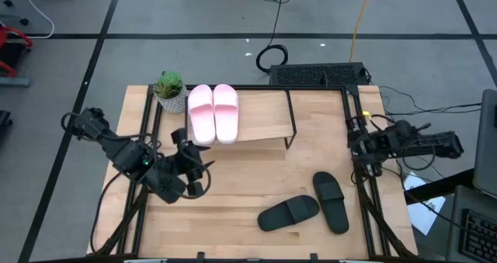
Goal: Pick and place slides into the shelf
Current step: Put the right black slipper on the shelf
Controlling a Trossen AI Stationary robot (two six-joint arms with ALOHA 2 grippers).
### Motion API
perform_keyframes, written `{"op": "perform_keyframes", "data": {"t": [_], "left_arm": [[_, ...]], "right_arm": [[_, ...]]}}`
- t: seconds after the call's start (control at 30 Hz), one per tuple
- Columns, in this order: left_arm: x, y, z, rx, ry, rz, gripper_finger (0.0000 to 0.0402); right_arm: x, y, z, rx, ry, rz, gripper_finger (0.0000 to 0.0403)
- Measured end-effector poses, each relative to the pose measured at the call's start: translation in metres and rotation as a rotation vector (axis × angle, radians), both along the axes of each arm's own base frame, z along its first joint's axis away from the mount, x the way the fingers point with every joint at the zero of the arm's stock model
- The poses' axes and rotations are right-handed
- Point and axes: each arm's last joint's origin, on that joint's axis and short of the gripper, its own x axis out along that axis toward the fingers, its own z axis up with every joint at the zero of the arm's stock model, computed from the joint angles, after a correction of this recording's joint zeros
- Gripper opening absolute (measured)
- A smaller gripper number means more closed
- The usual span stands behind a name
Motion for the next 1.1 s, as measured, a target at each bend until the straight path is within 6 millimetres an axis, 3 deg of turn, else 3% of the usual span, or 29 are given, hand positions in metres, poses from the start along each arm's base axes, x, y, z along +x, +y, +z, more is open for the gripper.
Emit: {"op": "perform_keyframes", "data": {"t": [0.17,0.33,0.53,0.8,1.1], "left_arm": [[-0.012,-0.007,-0.003,-0.014,0.016,0.021,0.0191],[-0.023,-0.015,-0.006,-0.028,0.033,0.013,0.0191],[-0.041,-0.025,-0.010,-0.048,0.071,0.004,0.0191],[-0.063,-0.033,-0.012,-0.058,0.098,0.014,0.0191],[-0.070,-0.039,-0.013,-0.057,0.099,-0.017,0.0191]], "right_arm": [[0.020,0.016,0.032,-0.118,0.054,0.041,0.0141],[0.056,0.040,0.060,-0.210,0.162,-0.014,0.0141],[0.098,0.086,0.080,-0.307,0.391,-0.343,0.0141],[0.129,0.159,0.088,-0.305,0.581,-0.901,0.0141],[0.152,0.232,0.081,-0.060,0.649,-1.238,0.0141]]}}
